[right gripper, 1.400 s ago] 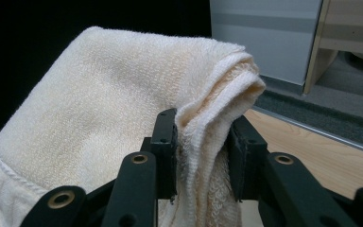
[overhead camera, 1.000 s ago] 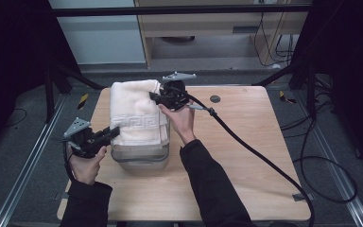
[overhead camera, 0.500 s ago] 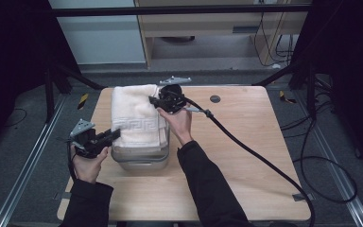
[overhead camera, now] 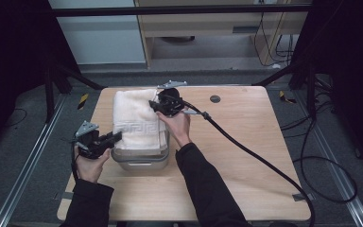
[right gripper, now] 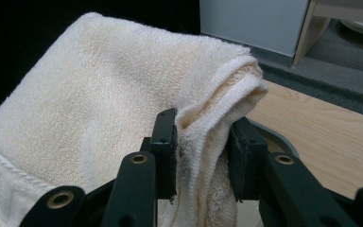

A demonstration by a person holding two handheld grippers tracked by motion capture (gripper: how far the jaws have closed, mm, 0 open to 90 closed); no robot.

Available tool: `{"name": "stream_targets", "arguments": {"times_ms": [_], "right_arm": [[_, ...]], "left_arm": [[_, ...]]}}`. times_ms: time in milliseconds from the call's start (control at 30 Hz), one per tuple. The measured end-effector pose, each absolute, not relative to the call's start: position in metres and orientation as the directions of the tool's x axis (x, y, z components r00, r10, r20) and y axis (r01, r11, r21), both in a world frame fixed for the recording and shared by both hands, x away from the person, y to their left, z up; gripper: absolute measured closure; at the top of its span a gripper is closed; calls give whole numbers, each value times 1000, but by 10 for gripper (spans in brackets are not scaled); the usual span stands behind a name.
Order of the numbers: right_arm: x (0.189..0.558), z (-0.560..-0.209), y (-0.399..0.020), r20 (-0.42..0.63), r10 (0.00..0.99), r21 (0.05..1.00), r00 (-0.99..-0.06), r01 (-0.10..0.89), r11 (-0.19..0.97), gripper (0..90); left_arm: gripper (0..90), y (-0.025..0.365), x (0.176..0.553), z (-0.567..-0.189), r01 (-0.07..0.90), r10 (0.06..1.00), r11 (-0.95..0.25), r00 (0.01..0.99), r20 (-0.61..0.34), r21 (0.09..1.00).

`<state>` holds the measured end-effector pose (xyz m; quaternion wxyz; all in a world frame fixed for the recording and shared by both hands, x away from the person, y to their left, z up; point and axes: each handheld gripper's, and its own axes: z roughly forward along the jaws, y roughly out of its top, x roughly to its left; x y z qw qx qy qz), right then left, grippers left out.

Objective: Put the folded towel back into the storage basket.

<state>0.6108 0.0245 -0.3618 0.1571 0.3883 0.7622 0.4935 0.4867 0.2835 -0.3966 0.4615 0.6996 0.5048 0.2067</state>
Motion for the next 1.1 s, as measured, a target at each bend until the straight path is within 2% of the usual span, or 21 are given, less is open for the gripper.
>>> {"name": "stream_targets", "arguments": {"times_ms": [1100], "right_arm": [[611,-400,23,144,764,842,-628,484,239,670]], "left_arm": [[741,276,495,-420,594,906,-136,398,-143,793]]}}
